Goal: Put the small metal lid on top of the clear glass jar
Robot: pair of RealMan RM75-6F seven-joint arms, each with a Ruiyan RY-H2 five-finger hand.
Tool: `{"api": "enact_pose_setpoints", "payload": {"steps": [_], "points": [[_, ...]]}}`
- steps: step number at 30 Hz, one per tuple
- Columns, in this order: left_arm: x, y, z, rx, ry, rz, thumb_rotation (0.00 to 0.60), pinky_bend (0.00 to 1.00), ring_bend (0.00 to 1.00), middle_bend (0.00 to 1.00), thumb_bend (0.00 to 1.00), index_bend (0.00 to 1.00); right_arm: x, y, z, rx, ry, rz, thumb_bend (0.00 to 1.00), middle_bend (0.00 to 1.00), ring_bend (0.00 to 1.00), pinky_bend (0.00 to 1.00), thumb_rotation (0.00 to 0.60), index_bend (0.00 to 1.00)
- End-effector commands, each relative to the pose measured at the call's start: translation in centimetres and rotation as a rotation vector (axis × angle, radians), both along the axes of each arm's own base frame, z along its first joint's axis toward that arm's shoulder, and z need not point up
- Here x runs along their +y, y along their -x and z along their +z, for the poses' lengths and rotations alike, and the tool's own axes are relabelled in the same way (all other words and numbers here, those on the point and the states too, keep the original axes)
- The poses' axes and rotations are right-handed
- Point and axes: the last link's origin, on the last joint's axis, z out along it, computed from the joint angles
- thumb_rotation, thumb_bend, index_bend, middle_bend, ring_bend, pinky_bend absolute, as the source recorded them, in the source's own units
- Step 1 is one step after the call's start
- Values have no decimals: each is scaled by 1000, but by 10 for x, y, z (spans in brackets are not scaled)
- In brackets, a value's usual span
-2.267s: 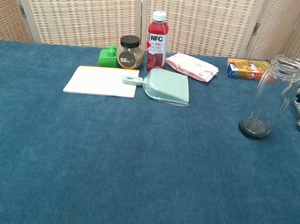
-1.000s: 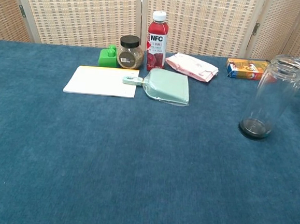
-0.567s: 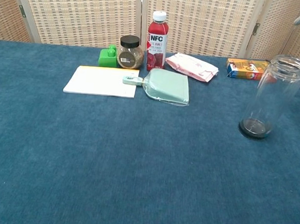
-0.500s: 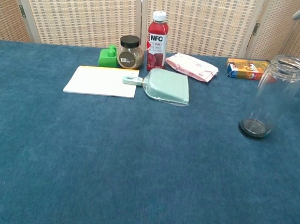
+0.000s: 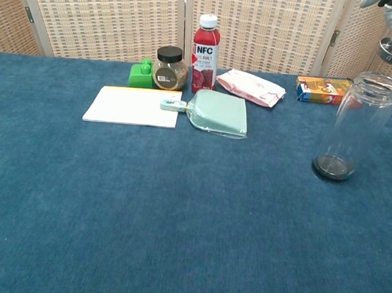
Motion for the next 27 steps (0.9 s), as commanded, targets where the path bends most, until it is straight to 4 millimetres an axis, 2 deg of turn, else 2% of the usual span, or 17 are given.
{"api": "enact_pose_setpoints", "payload": {"steps": [1, 20, 27], "points": [[-1, -1, 1, -3, -2, -3, 600, 0, 0, 20, 542, 0, 2, -5, -2, 4, -7, 7, 373, 6, 0, 0, 600, 663], [-9, -7, 7, -13, -21, -33, 600, 0, 0, 20, 542, 0, 8, -11, -26, 31, -51, 11, 367, 6, 0, 0, 600, 664], [-9, -7, 7, -9, -24, -30, 600, 0, 0, 20, 542, 0, 9, -8, -27, 45, -49, 8, 363, 6, 0, 0, 600, 664]]}}
